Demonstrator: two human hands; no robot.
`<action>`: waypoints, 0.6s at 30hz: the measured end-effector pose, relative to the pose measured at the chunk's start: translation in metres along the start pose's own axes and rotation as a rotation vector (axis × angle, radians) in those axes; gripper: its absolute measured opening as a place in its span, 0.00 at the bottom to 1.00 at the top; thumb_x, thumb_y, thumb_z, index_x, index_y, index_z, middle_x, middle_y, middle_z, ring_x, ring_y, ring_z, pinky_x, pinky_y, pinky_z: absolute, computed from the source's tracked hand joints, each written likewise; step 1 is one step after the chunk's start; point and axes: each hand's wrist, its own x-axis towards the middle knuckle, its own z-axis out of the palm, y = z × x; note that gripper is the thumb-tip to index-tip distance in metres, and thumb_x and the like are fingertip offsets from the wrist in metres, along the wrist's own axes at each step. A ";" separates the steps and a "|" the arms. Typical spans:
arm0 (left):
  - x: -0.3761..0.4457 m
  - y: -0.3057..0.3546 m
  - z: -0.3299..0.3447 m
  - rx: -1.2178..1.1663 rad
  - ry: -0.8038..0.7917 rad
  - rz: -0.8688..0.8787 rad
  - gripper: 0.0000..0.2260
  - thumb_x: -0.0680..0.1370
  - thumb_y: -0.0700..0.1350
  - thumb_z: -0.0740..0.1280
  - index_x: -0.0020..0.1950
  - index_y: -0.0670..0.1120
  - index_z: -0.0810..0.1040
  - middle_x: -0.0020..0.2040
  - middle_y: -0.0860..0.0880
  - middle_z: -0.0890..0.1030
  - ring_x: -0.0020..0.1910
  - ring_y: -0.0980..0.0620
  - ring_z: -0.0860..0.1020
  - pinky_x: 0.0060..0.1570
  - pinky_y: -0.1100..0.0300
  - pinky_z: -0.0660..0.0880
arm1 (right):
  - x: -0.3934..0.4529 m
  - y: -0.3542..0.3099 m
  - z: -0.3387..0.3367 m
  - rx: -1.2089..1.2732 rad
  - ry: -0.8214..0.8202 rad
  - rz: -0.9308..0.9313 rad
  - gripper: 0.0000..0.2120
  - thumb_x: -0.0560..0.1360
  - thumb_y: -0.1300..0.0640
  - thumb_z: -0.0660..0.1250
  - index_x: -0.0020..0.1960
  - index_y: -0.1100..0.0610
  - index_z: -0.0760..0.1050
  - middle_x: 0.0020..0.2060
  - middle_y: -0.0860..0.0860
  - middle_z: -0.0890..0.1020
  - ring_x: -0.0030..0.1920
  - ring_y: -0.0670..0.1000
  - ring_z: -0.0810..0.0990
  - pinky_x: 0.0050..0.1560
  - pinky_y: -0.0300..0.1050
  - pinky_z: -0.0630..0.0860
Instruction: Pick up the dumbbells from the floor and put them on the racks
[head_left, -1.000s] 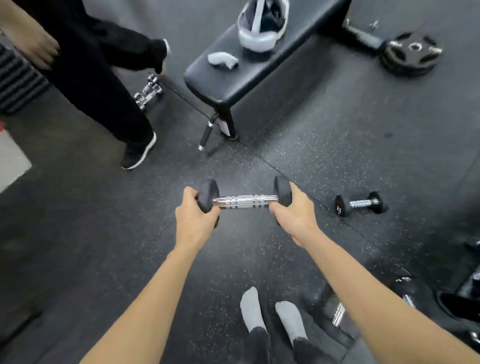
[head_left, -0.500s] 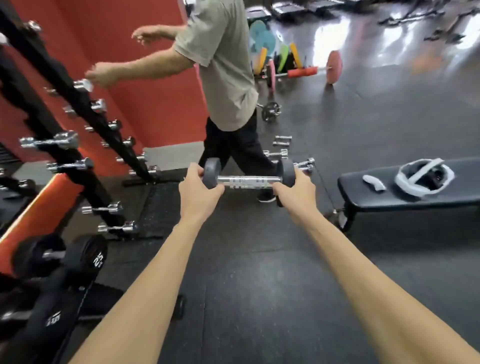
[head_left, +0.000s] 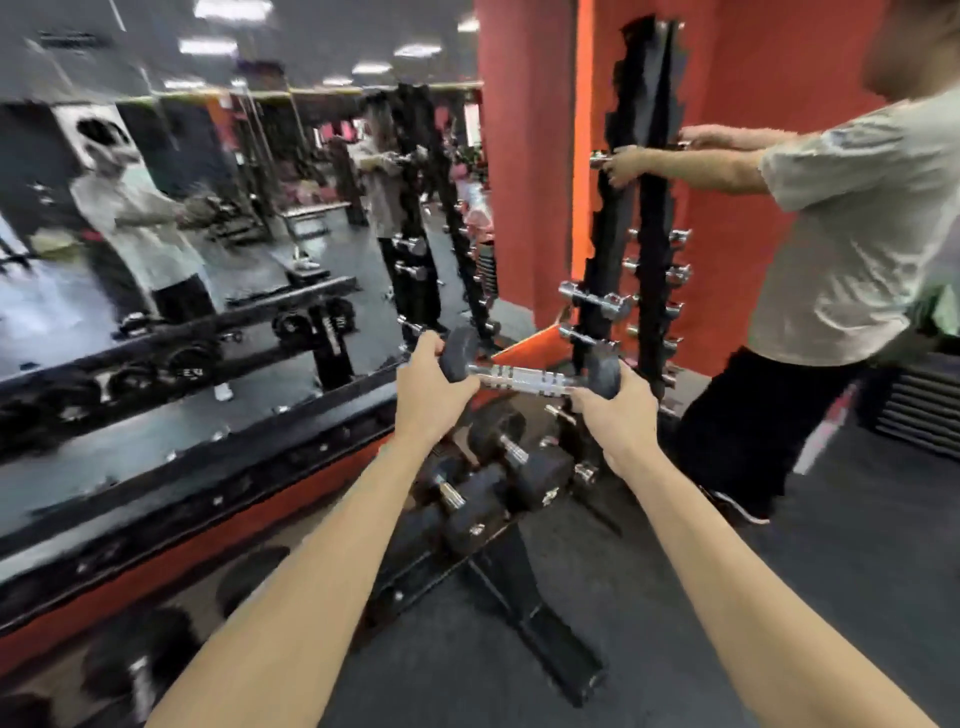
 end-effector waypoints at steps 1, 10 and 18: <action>0.014 -0.014 -0.018 0.027 0.028 0.001 0.18 0.68 0.41 0.77 0.44 0.43 0.67 0.34 0.50 0.74 0.29 0.56 0.68 0.28 0.67 0.64 | 0.005 -0.005 0.029 0.017 -0.011 -0.009 0.10 0.69 0.63 0.73 0.47 0.53 0.78 0.40 0.50 0.82 0.40 0.51 0.77 0.38 0.44 0.73; 0.147 -0.118 -0.078 0.082 0.133 -0.030 0.19 0.70 0.39 0.76 0.42 0.48 0.65 0.34 0.52 0.73 0.27 0.66 0.71 0.26 0.72 0.65 | 0.084 -0.027 0.207 0.054 -0.019 0.001 0.08 0.70 0.61 0.71 0.47 0.61 0.77 0.41 0.59 0.81 0.40 0.55 0.76 0.45 0.53 0.77; 0.278 -0.189 -0.020 0.085 0.054 -0.046 0.16 0.69 0.39 0.76 0.45 0.42 0.68 0.35 0.50 0.76 0.27 0.63 0.71 0.26 0.72 0.67 | 0.218 0.004 0.285 0.061 -0.039 0.102 0.05 0.70 0.65 0.70 0.42 0.59 0.75 0.32 0.47 0.74 0.31 0.47 0.69 0.28 0.38 0.68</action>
